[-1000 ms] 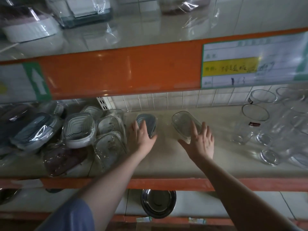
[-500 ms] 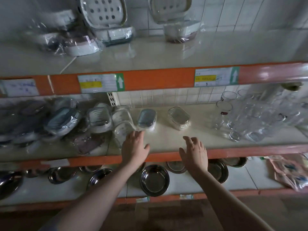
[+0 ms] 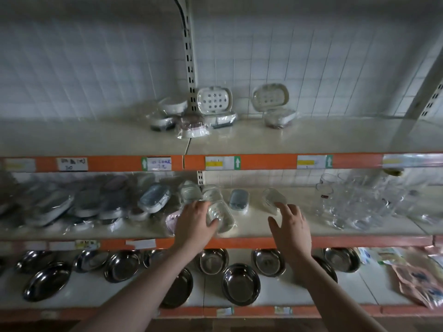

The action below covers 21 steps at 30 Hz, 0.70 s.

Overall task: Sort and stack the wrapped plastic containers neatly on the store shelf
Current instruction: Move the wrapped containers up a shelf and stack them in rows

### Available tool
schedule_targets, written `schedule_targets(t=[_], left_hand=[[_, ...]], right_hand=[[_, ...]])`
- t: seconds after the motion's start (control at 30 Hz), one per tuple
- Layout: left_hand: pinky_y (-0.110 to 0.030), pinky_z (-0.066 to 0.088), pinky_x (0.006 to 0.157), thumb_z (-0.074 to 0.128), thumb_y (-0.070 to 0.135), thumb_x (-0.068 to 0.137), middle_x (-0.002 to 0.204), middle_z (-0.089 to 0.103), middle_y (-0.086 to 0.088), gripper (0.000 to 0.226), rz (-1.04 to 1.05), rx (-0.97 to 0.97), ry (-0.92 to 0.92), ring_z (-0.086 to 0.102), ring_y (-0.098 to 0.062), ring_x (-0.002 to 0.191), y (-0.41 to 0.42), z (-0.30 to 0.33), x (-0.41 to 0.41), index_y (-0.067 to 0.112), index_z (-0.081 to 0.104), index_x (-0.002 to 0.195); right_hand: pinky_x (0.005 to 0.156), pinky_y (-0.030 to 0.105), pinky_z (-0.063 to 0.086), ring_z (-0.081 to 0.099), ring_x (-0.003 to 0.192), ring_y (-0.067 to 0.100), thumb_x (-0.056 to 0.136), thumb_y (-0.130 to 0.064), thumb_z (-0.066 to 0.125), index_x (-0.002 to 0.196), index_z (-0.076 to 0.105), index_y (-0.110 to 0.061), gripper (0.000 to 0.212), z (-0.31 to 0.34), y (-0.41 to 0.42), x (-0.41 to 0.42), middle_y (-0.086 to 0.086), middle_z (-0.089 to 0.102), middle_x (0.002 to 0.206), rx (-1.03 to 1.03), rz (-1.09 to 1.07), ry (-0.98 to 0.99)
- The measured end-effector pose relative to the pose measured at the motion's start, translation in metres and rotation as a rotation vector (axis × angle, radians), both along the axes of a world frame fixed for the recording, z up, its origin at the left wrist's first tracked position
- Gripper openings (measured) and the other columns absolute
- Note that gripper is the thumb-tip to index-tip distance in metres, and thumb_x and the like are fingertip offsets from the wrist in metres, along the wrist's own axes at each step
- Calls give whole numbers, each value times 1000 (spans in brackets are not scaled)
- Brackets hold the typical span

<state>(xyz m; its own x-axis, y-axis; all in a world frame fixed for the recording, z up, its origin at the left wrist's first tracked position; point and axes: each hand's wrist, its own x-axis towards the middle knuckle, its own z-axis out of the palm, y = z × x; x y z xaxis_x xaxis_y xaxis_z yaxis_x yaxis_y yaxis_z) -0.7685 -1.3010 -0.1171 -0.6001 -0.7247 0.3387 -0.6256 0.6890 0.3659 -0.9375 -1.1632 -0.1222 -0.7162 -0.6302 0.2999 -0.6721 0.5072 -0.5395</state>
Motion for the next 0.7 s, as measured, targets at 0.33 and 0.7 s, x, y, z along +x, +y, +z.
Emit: schedule_targets(t=[0.33,0.7], left_hand=[[-21,43,86,58,35,90,122,57,-2,43,65,-96,111,53,-17,108,-35,85,61,14,53,127],[-33,40,95,59,36,90,124,56,-8,45,235,-175,146,49,-26,115,-137,131,66,12,55,127]], right_hand=[[89,41,41,53,106,36,83,-17,65,123,59,-13,40,92,-44,31,15,58,115,-141,91,113],[92,40,38,50,110,35,86,-23,63,128,55,-13,43,122,-154,2,16,54,120,-163,169,143]])
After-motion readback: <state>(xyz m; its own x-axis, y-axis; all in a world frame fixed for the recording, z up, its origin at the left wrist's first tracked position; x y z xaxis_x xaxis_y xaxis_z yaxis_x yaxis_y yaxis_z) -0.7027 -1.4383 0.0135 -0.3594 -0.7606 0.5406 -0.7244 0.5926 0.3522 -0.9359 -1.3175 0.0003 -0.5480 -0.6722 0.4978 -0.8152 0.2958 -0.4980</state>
